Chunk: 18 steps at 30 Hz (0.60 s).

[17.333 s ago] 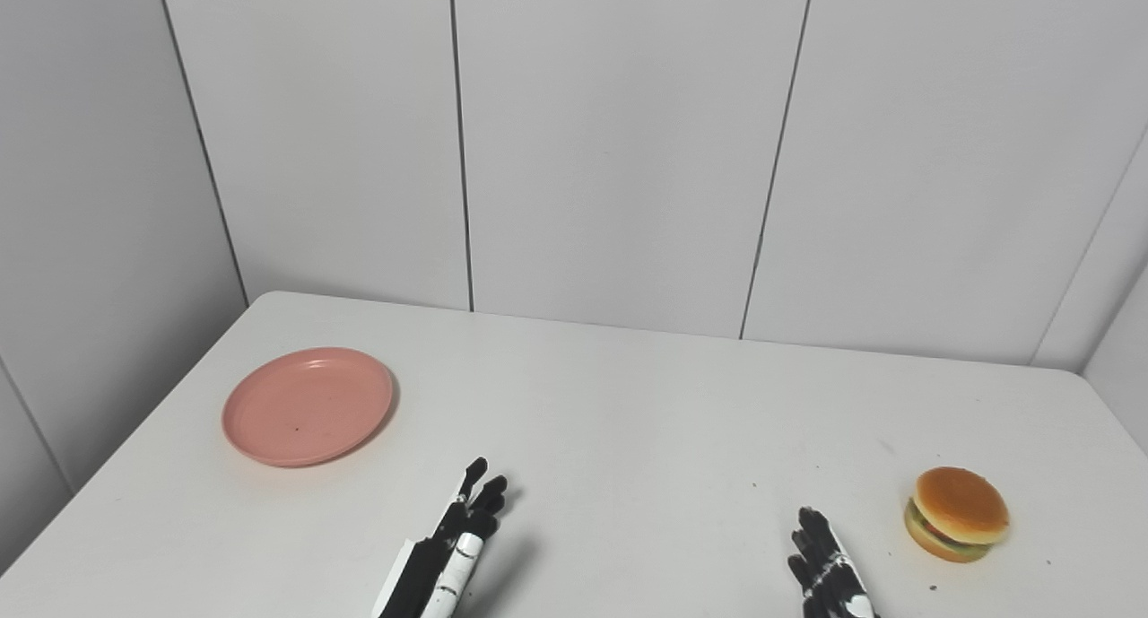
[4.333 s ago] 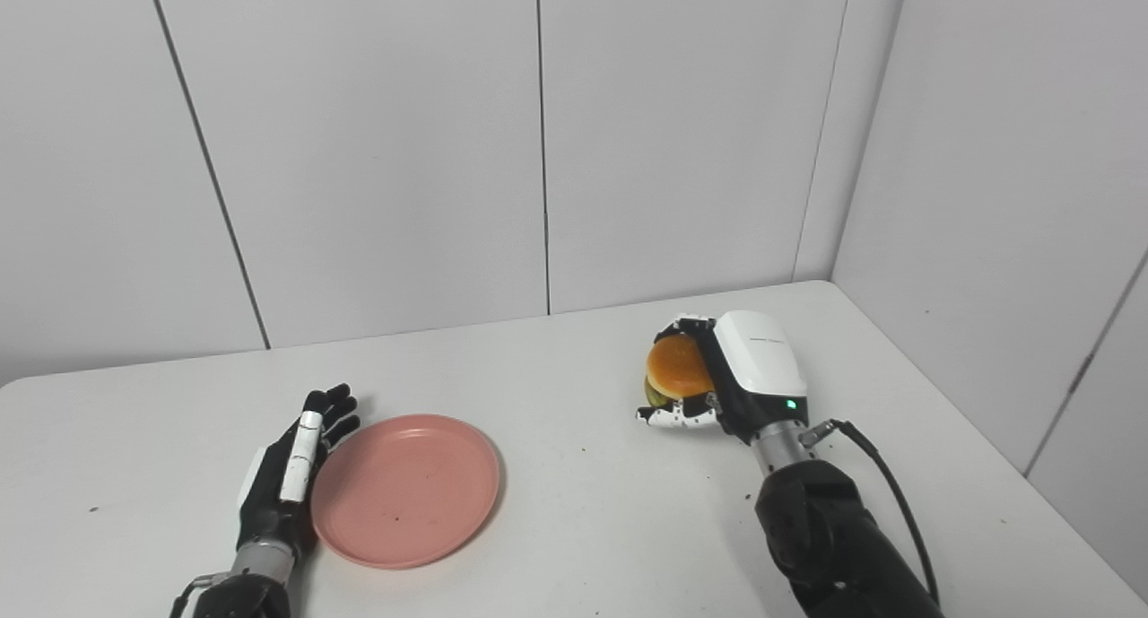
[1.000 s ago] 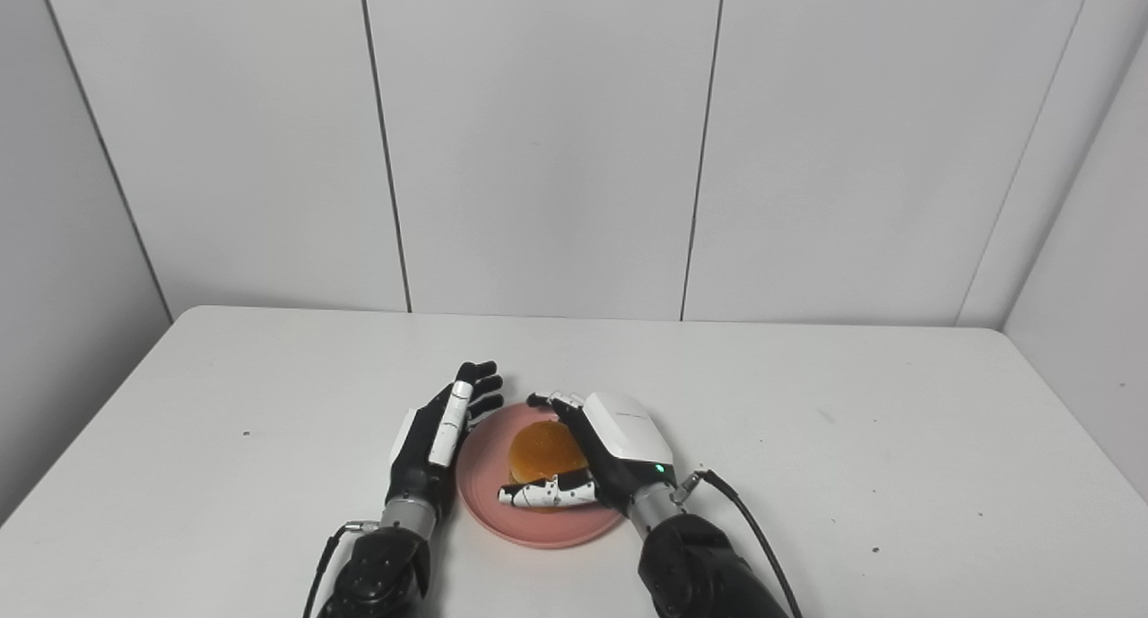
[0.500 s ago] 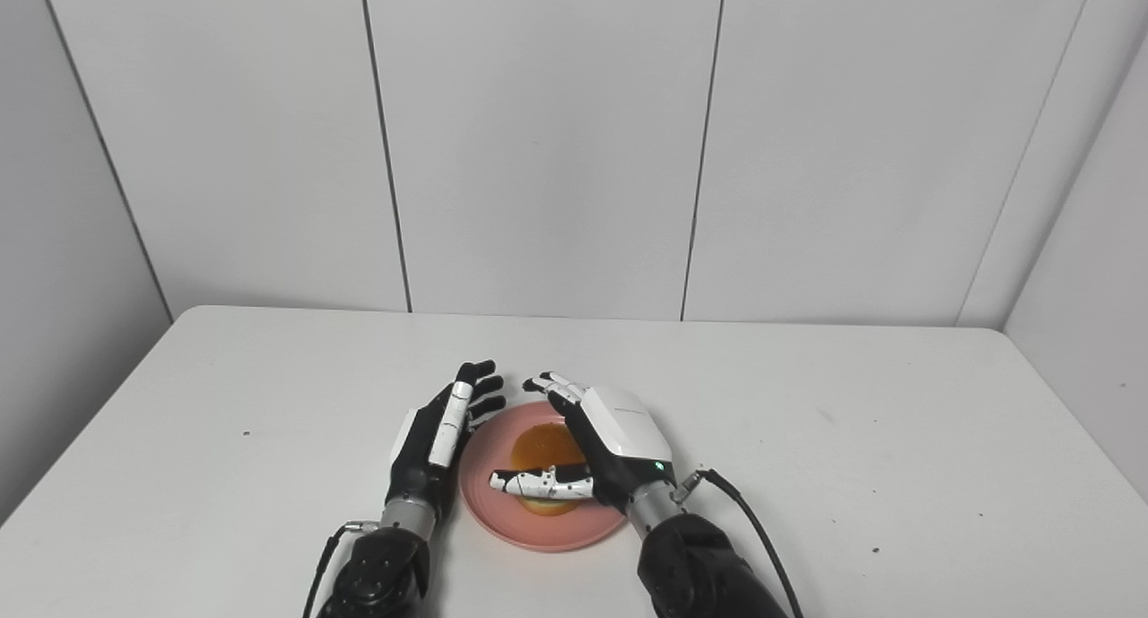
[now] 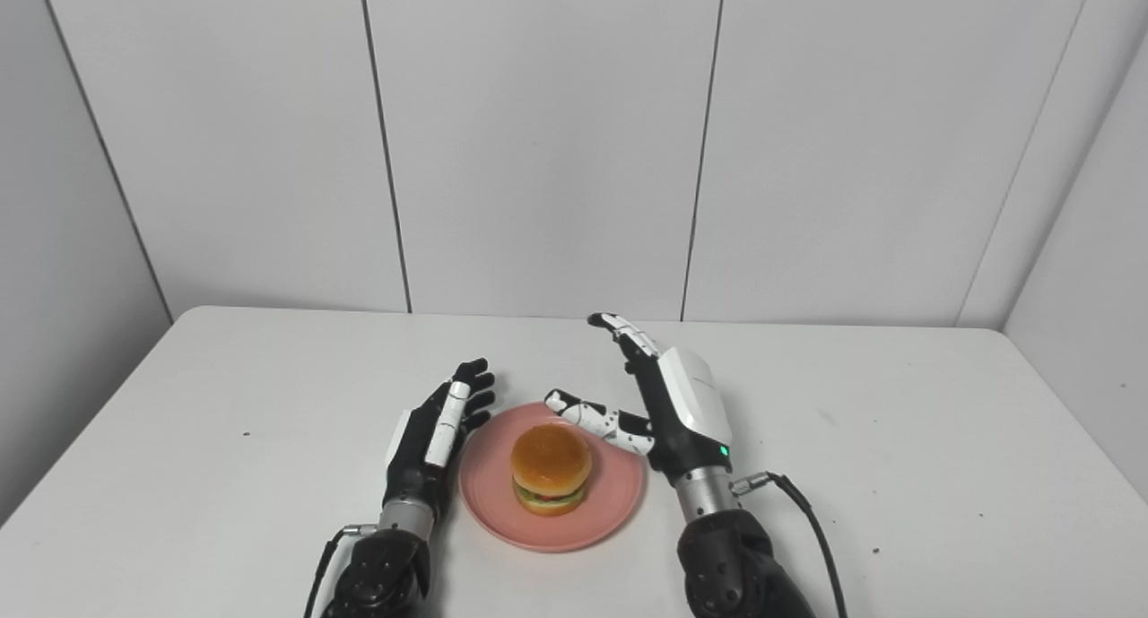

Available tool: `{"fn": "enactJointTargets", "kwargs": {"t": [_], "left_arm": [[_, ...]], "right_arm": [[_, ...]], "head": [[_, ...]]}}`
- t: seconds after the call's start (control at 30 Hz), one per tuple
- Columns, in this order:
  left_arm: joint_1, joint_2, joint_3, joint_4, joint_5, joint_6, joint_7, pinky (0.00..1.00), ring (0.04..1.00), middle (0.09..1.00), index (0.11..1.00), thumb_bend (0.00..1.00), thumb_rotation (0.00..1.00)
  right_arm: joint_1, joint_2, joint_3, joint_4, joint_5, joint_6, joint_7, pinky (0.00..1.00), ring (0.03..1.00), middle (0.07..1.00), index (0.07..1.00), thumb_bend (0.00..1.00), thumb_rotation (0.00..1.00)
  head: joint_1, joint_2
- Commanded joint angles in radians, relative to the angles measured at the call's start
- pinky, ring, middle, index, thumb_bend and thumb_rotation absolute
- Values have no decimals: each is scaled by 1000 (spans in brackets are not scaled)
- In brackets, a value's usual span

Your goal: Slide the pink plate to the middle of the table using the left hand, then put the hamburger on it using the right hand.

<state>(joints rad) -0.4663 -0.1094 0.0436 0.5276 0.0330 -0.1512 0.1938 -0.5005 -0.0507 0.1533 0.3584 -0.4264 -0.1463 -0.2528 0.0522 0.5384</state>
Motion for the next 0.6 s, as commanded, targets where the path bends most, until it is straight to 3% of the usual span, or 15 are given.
{"fn": "enactJointTargets", "kwargs": {"t": [0.0,0.07,0.17,0.3,0.37,0.47,0.5,0.57], "left_arm": [[-29,5,-5,-15,53,-79,53,922,905,913,848,793,902],[-27,6,-7,-10,77,-93,80,945,930,931,879,791,924],[-19,14,-4,-2,86,-104,96,979,963,953,930,776,948],[-10,27,-3,10,84,-103,97,739,970,984,964,830,952],[-8,32,-3,21,79,-109,95,724,964,984,966,843,951],[-11,41,-7,27,66,-94,70,834,981,993,984,844,959],[-13,43,-7,25,64,-84,64,739,979,995,983,833,959],[-15,46,-6,20,56,-67,53,657,973,991,980,823,957]], "right_arm": [[-21,37,-36,8,66,-76,-38,726,803,828,809,810,872],[-19,52,-67,34,111,-100,-42,769,811,828,820,798,895],[-17,87,-137,57,279,-110,8,780,819,843,838,766,889],[-16,108,-198,61,408,-64,57,846,848,872,864,789,938],[-15,112,-220,66,456,-38,75,863,860,881,876,798,952],[-12,116,-239,77,501,-1,92,897,881,898,893,789,958],[-11,116,-240,81,504,3,93,904,894,905,896,775,961],[-11,115,-240,92,504,11,93,908,905,911,899,770,963]], "head": [[1,1],[-1,2],[-4,3],[-4,2],[-4,1],[-8,3],[-8,3],[-11,5]]}}
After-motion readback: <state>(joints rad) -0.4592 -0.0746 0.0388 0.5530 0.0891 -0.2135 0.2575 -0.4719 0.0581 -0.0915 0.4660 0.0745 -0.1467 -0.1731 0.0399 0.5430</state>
